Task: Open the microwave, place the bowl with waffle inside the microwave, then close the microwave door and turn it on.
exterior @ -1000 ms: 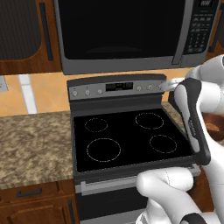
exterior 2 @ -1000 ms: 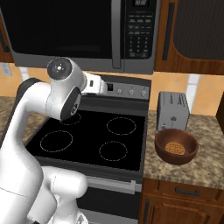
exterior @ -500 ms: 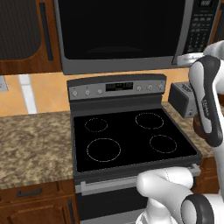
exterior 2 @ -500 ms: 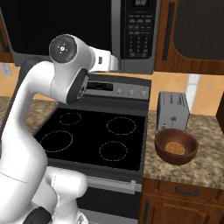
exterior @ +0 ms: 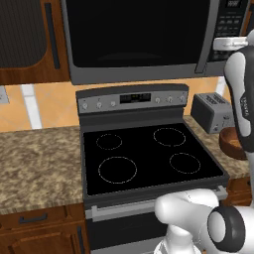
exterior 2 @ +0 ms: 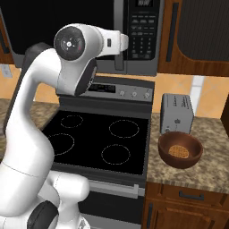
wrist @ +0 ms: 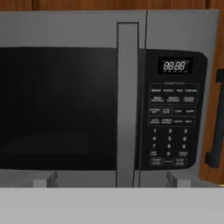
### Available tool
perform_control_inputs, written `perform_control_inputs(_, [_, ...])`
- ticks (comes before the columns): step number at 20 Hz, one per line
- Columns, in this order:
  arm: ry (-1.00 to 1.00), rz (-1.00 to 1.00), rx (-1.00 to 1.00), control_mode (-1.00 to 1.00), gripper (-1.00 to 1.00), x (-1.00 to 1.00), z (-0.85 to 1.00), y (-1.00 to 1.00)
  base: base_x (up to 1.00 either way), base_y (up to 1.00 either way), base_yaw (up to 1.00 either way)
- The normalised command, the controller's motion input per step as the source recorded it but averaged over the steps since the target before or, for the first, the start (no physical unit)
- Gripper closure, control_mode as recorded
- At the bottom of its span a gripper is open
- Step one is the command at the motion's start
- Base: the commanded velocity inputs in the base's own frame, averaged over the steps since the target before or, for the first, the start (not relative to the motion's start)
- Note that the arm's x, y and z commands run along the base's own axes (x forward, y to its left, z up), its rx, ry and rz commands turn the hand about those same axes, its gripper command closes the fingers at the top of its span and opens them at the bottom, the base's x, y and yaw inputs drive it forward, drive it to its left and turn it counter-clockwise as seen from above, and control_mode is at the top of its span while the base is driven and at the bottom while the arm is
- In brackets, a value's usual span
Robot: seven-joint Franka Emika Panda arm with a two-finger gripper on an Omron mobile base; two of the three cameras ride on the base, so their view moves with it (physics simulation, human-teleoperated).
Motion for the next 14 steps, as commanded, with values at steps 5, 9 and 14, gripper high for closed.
perform_control_inputs(5, [0.0, 0.0, 0.0, -1.0, -1.0, 0.28, 0.12, -0.14, 0.0, 0.0, 0.0])
perform_control_inputs(9, [0.0, 0.0, 0.0, -1.0, -1.0, 0.35, 0.0, 0.0, 0.0, 0.0, 0.0])
perform_control_inputs(14, [0.0, 0.0, 0.0, -1.0, -1.0, 0.51, 0.0, 0.0, 0.0, 0.0, 0.0])
